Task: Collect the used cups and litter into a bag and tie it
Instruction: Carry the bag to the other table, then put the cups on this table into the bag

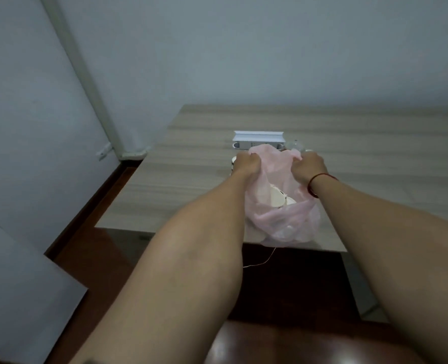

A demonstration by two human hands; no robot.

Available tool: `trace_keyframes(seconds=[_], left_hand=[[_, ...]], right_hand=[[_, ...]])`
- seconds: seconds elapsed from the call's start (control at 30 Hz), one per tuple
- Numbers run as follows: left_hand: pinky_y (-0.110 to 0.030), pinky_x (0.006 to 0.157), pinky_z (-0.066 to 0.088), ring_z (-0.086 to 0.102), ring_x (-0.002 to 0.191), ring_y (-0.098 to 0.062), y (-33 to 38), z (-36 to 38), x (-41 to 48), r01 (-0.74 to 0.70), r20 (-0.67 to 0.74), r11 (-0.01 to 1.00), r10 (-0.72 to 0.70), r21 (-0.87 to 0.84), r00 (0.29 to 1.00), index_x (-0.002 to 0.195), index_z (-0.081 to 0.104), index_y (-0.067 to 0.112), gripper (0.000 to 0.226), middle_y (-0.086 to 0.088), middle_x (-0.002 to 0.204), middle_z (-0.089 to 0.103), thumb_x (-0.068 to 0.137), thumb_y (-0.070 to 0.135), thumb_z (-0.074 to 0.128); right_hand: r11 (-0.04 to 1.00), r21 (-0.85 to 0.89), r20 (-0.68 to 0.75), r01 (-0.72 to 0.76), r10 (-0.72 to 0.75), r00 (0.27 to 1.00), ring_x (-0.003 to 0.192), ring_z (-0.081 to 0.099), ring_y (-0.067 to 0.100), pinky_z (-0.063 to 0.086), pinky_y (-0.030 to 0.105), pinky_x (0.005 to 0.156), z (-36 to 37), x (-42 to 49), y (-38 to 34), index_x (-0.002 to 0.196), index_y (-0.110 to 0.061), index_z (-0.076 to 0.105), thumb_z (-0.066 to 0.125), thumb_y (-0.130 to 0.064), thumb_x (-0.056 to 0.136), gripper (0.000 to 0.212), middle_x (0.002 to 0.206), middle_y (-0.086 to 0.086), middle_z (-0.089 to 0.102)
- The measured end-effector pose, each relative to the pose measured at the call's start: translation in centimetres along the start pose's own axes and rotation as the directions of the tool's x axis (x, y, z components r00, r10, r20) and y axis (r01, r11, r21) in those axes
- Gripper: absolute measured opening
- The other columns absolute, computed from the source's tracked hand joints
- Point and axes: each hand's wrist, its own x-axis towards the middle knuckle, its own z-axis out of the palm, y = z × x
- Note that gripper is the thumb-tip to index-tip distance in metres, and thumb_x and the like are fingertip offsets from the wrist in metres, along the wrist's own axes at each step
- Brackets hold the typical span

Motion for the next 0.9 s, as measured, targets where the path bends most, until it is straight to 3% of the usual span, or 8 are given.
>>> trace_keyframes(seconds=[0.27, 0.43, 0.6, 0.7, 0.8, 0.9], left_hand=[[-0.047, 0.104, 0.047, 0.058, 0.118, -0.037, 5.8, 12.0, 2.9, 0.051, -0.006, 0.999, -0.051, -0.004, 0.999, 0.129, 0.053, 0.0, 0.046, -0.021, 0.13, 0.059, 0.093, 0.022, 0.037], [-0.039, 0.101, 0.046, 0.056, 0.12, -0.036, 9.0, 18.2, 4.8, 0.028, 0.013, 1.0, -0.028, 0.002, 1.0, 0.133, 0.052, -0.001, 0.042, -0.02, 0.13, 0.059, 0.097, 0.016, 0.038], [-0.043, 0.102, 0.047, 0.055, 0.121, -0.039, 9.8, 24.1, 7.8, 0.069, 0.122, 0.997, -0.07, 0.016, 0.99, 0.136, 0.045, -0.003, 0.042, -0.026, 0.134, 0.054, 0.099, 0.015, 0.037], [-0.041, 0.084, 0.055, 0.063, 0.098, -0.033, 9.0, 26.4, 9.9, 0.132, 0.232, 0.989, -0.143, 0.063, 0.962, 0.127, 0.052, -0.005, 0.036, -0.027, 0.125, 0.06, 0.097, 0.012, 0.04], [-0.046, 0.077, 0.058, 0.063, 0.086, -0.034, 7.6, 27.9, 12.5, 0.192, 0.318, 0.973, -0.224, 0.131, 0.921, 0.118, 0.057, -0.01, 0.033, -0.026, 0.105, 0.064, 0.091, 0.001, 0.041], [-0.04, 0.074, 0.057, 0.064, 0.098, -0.036, 6.6, 28.4, 14.7, 0.216, 0.341, 0.96, -0.266, 0.18, 0.902, 0.127, 0.054, -0.006, 0.045, -0.022, 0.114, 0.063, 0.1, 0.027, 0.038]], right_hand=[[0.998, 0.036, 0.077, -0.048, 0.045, 0.996, 0.117, 0.057, 0.04, 0.047, 0.037, 0.094, -5.2, 10.1, 8.1, 0.118, 0.0, 0.062, 0.046, -0.02, 0.095, 0.035, 0.127, 0.024, 0.059], [0.992, 0.069, 0.035, -0.106, 0.104, 0.994, 0.114, 0.059, 0.039, 0.048, 0.037, 0.092, -8.3, 15.4, 12.0, 0.117, -0.001, 0.063, 0.046, -0.02, 0.094, 0.035, 0.125, 0.022, 0.062], [0.982, 0.051, -0.013, -0.18, 0.181, 0.983, 0.114, 0.059, 0.04, 0.048, 0.039, 0.094, -10.0, 19.8, 16.0, 0.118, -0.002, 0.063, 0.046, -0.022, 0.093, 0.036, 0.126, 0.022, 0.061], [0.974, 0.047, -0.015, -0.221, 0.222, 0.975, 0.114, 0.059, 0.04, 0.048, 0.039, 0.094, -9.7, 22.9, 17.5, 0.118, -0.001, 0.062, 0.047, -0.022, 0.093, 0.036, 0.126, 0.023, 0.061], [0.974, 0.032, 0.01, -0.225, 0.225, 0.974, 0.115, 0.059, 0.04, 0.048, 0.038, 0.093, -8.7, 25.9, 18.1, 0.118, -0.001, 0.062, 0.048, -0.023, 0.093, 0.036, 0.125, 0.024, 0.061], [0.972, 0.018, 0.045, -0.236, 0.235, 0.971, 0.117, 0.058, 0.039, 0.047, 0.037, 0.094, -6.5, 28.8, 18.3, 0.119, 0.0, 0.061, 0.048, -0.023, 0.093, 0.037, 0.127, 0.023, 0.06]])
